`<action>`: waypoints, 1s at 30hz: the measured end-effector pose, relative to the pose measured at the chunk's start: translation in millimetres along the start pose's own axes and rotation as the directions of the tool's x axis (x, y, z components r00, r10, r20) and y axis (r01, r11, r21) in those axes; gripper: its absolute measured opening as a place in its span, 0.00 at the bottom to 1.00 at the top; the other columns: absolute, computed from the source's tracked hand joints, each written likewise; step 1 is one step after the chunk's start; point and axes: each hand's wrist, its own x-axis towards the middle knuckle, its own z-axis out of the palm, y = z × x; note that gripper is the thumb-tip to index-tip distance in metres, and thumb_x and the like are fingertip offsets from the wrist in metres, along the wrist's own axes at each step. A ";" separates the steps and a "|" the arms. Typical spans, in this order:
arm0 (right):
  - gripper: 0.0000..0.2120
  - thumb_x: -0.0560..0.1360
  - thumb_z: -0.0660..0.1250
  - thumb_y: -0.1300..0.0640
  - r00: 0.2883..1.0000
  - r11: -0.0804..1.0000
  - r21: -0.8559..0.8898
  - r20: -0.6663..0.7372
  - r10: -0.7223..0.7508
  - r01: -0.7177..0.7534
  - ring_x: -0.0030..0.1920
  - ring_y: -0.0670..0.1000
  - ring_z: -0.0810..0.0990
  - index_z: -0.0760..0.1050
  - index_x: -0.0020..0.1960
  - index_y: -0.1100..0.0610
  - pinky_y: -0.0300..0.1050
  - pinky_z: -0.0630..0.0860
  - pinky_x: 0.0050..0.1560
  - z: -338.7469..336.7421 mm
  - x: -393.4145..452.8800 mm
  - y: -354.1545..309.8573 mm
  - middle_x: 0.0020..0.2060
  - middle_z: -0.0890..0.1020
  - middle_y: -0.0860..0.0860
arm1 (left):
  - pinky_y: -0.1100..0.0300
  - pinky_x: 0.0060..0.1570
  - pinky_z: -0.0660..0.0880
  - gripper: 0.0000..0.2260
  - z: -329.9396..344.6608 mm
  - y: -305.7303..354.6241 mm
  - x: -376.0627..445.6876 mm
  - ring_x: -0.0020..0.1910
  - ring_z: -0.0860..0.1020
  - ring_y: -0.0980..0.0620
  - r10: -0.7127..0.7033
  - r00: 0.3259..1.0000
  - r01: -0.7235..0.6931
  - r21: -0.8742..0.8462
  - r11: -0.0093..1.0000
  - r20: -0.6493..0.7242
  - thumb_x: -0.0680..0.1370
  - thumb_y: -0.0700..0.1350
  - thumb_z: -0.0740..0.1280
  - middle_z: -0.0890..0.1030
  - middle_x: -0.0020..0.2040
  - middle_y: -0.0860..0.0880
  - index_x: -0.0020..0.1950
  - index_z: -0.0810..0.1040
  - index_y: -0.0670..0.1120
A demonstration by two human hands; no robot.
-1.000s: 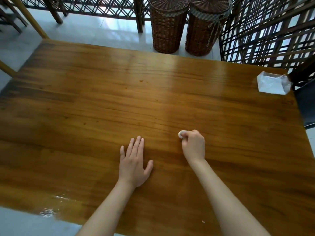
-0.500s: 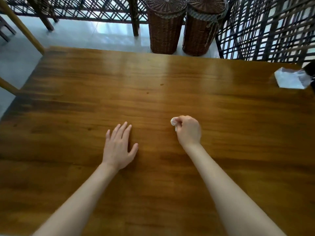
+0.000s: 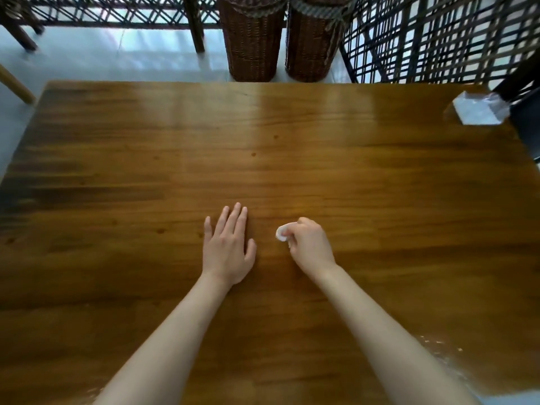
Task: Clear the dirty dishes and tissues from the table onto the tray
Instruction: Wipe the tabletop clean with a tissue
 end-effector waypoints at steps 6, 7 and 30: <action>0.12 0.75 0.62 0.68 0.980 0.985 0.082 -0.123 0.159 -0.149 0.47 0.52 0.77 0.82 0.52 0.58 0.45 0.75 0.53 4.2 -13.3 -9.0 0.44 0.79 0.54 | 0.46 0.73 0.44 0.27 -5.5 0.8 4.5 0.76 0.54 0.49 -0.012 1.000 0.013 -0.118 0.993 0.011 0.77 0.52 0.53 0.59 0.76 0.50 0.76 0.58 0.48; 0.11 0.76 0.63 0.67 0.988 0.990 0.083 -0.097 0.124 -0.116 0.46 0.52 0.78 0.82 0.52 0.59 0.42 0.75 0.49 9.3 -22.1 -14.3 0.43 0.80 0.54 | 0.47 0.72 0.43 0.26 -8.4 -1.6 5.7 0.76 0.54 0.50 -0.010 1.000 0.012 -0.143 0.990 0.015 0.78 0.51 0.54 0.59 0.76 0.50 0.76 0.58 0.49; 0.15 0.74 0.62 0.69 0.986 0.981 0.136 0.075 -0.149 0.138 0.50 0.51 0.78 0.82 0.51 0.54 0.42 0.73 0.55 66.3 -63.9 -91.5 0.47 0.80 0.52 | 0.43 0.70 0.49 0.27 -9.2 -89.9 -114.5 0.75 0.58 0.47 -0.255 0.967 0.252 -0.086 0.964 -0.024 0.75 0.53 0.55 0.63 0.74 0.47 0.74 0.63 0.47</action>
